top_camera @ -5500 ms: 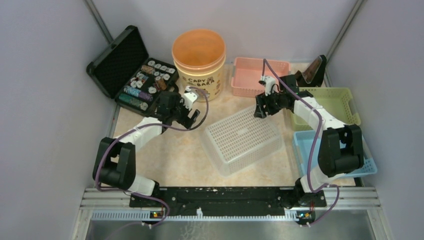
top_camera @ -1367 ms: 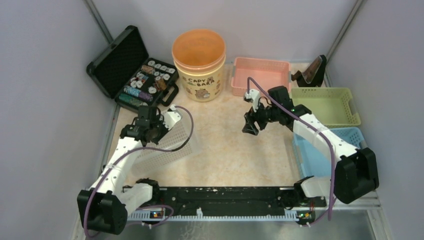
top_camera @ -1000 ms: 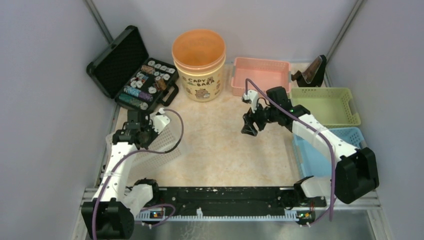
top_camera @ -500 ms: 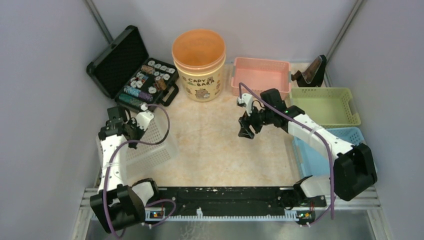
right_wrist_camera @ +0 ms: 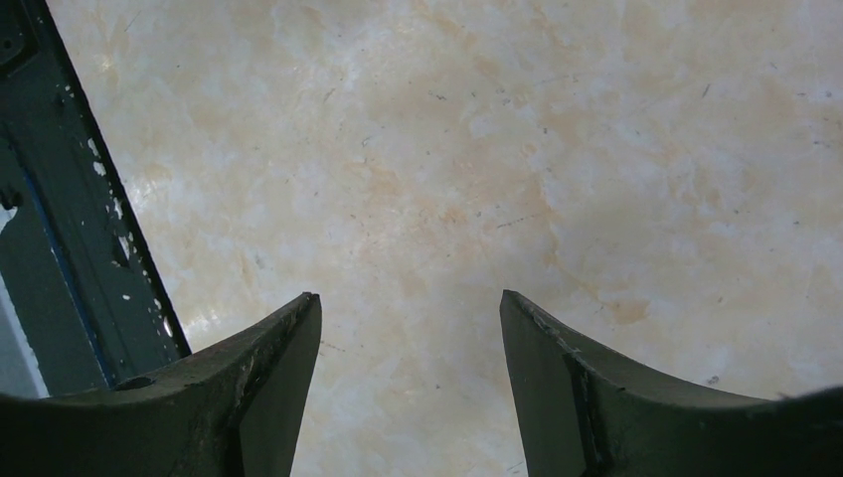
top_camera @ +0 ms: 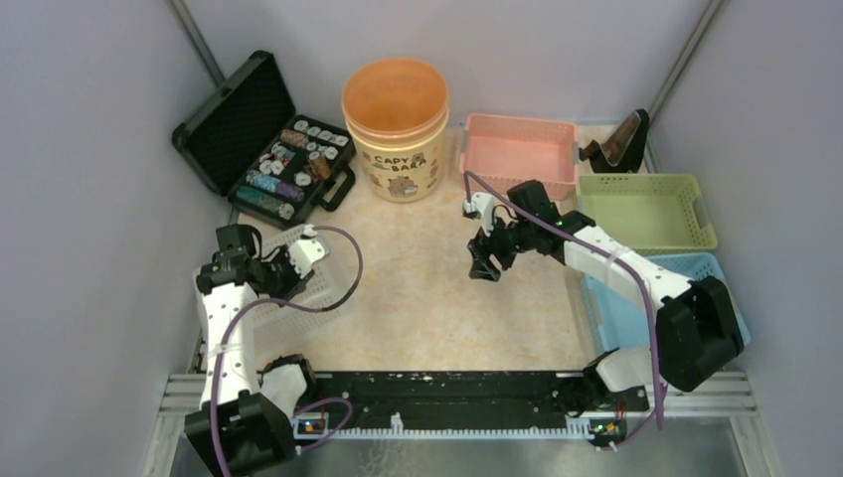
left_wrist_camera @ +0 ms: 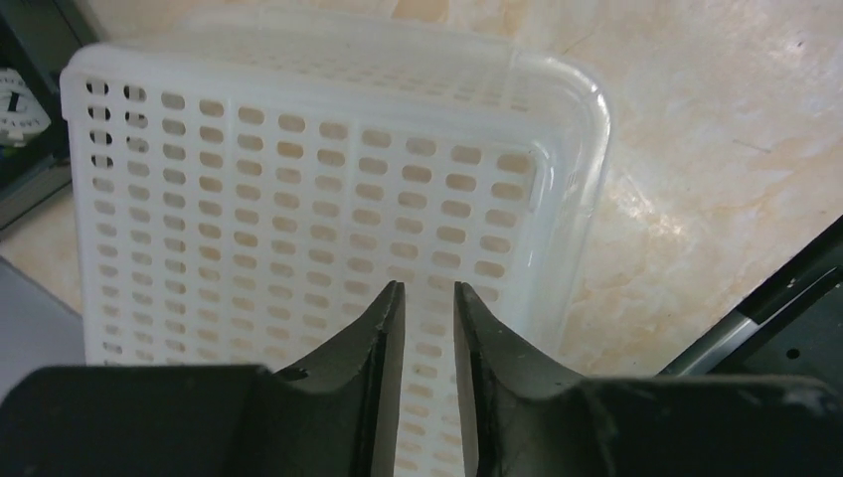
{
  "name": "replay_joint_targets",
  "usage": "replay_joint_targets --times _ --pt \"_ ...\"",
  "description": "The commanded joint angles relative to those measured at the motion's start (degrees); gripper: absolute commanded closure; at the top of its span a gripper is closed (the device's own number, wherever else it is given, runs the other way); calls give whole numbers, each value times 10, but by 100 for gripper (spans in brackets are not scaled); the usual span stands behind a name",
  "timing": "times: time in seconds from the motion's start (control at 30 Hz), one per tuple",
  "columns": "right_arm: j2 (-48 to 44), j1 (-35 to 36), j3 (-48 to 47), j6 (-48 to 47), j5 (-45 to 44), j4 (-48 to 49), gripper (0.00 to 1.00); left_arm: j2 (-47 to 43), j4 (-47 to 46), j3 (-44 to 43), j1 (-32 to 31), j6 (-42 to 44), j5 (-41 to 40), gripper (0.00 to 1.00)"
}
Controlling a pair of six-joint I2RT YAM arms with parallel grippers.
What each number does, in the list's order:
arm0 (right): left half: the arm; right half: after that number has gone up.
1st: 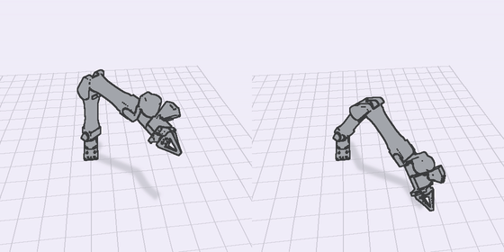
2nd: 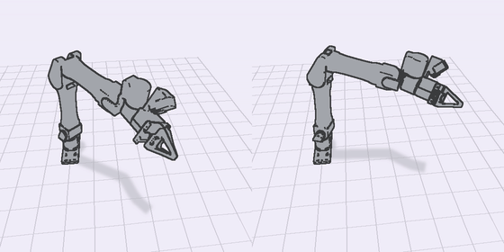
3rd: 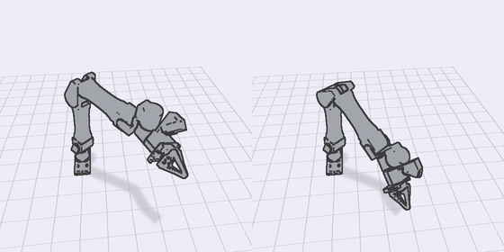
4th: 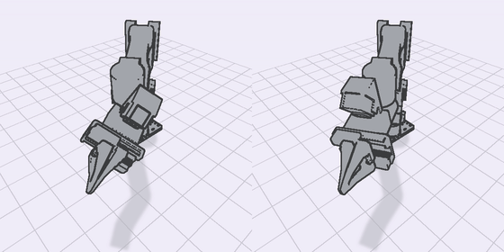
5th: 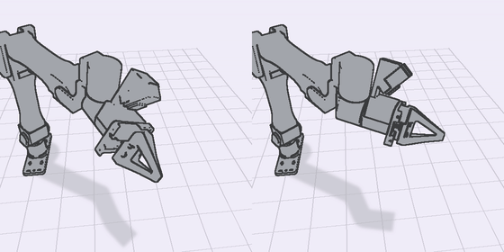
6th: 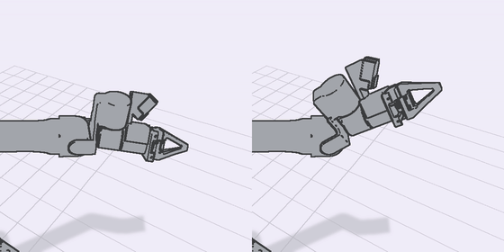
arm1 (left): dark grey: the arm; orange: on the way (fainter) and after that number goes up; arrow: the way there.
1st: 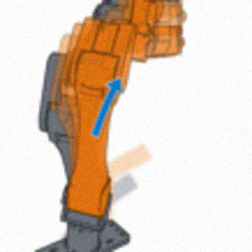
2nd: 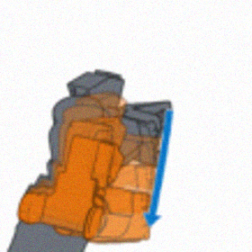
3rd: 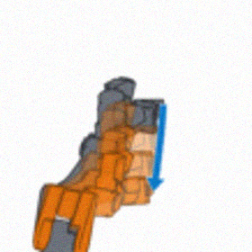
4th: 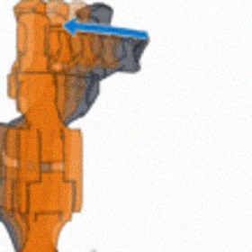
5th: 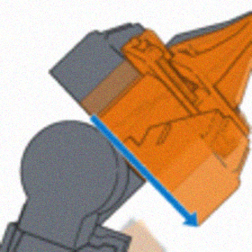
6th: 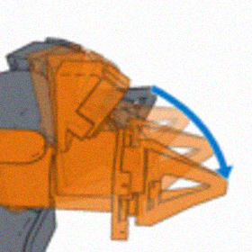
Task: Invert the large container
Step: Move the container to the corner of the board.
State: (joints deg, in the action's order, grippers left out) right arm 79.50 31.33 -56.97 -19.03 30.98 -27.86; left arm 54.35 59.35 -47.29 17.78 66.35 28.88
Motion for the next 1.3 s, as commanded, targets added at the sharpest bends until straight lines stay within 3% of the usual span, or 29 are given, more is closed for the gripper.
replay_joint_targets --times 0.0,0.1,0.17,0.47,0.7,0.83,0.9,1.13,1.27 --pt "6 15 -7 -8 17 10 33 -9 4 -34 1 33 74 52" --pt "6 15 -5 -8 18 10 33 -4 36 -103 1 8 44 15" --pt "6 15 -4 -10 19 12 33 -9 64 -130 1 9 21 2" --pt "29 65 -52 -12 -7 36 33 -81 100 -85 1 -20 -195 1" --pt "108 89 -156 17 14 57 34 -116 142 -110 1 -38 -273 1" --pt "135 107 -179 42 20 85 34 -104 55 -85 1 -109 -318 1" --pt "137 111 -172 54 28 101 34 -78 -1 -87 1 -152 -297 1" --pt "91 111 -126 28 -20 91 33 66 -92 -145 -3 -223 -74 1" --pt "34 111 -88 17 -51 83 31 137 -137 -148 -39 -244 -73 1"
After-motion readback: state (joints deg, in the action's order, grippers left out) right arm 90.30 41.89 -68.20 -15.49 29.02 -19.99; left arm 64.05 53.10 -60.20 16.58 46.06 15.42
